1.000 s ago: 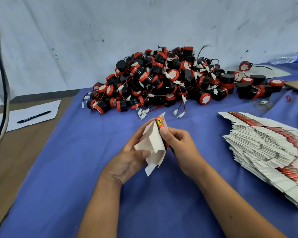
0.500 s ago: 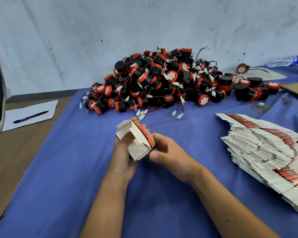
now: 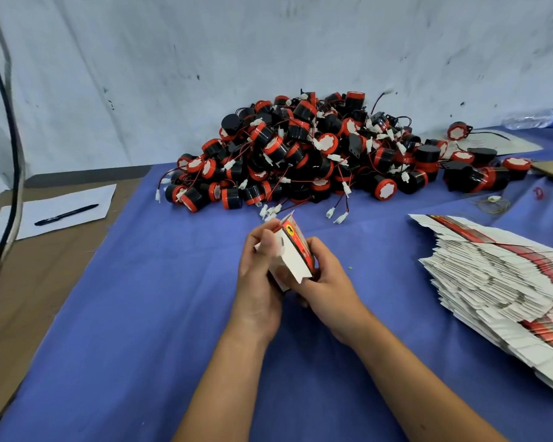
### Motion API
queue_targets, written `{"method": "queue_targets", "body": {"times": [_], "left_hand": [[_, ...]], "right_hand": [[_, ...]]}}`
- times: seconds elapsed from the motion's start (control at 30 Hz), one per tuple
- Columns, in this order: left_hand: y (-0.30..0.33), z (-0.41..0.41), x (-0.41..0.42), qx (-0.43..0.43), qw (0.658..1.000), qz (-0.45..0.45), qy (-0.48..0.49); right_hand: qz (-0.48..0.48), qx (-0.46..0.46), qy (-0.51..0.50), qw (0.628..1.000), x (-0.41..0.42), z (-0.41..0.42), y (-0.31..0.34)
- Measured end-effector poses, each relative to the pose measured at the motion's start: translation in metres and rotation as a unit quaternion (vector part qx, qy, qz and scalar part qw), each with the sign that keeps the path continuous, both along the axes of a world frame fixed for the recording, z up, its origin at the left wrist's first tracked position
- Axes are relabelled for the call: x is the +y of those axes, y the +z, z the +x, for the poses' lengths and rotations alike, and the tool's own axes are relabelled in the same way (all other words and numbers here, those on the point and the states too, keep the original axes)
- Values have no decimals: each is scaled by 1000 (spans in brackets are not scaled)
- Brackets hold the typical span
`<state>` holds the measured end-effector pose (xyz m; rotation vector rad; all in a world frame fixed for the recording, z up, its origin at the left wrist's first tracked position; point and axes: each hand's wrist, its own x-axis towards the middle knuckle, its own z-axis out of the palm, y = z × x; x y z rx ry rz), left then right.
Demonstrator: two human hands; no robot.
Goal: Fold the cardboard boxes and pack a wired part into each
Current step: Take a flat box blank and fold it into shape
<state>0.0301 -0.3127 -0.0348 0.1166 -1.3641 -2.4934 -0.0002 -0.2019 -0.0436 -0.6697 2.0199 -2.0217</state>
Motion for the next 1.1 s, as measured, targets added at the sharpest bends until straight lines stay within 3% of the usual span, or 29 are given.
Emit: {"method": "queue_targets", "body": {"times": [0.23, 0.33, 0.43, 0.6, 0.7, 0.9, 1.0, 1.1], "left_hand": [[-7, -6, -3, 28, 975, -126, 182], [-4, -4, -8, 66, 962, -189, 188], [-2, -2, -5, 83, 960, -231, 135], [-1, 0, -3, 84, 959, -262, 66], [0, 1, -1, 98, 943, -311, 66], [-9, -2, 12, 127, 901, -409, 64], [-9, -4, 12, 104, 919, -368, 95], [-11, -5, 3, 45, 956, -269, 106]], "right_hand": [[-58, -63, 174, 981, 3, 6, 2], [15, 19, 56, 998, -1, 4, 3], [13, 112, -63, 992, -1, -1, 0], [-5, 141, -80, 987, 2, -4, -4], [43, 120, -84, 988, 0, -4, -8], [-7, 93, -90, 992, 6, -8, -5], [-17, 70, -12, 997, 7, -7, -6], [14, 96, -38, 995, 4, -4, -4]]}}
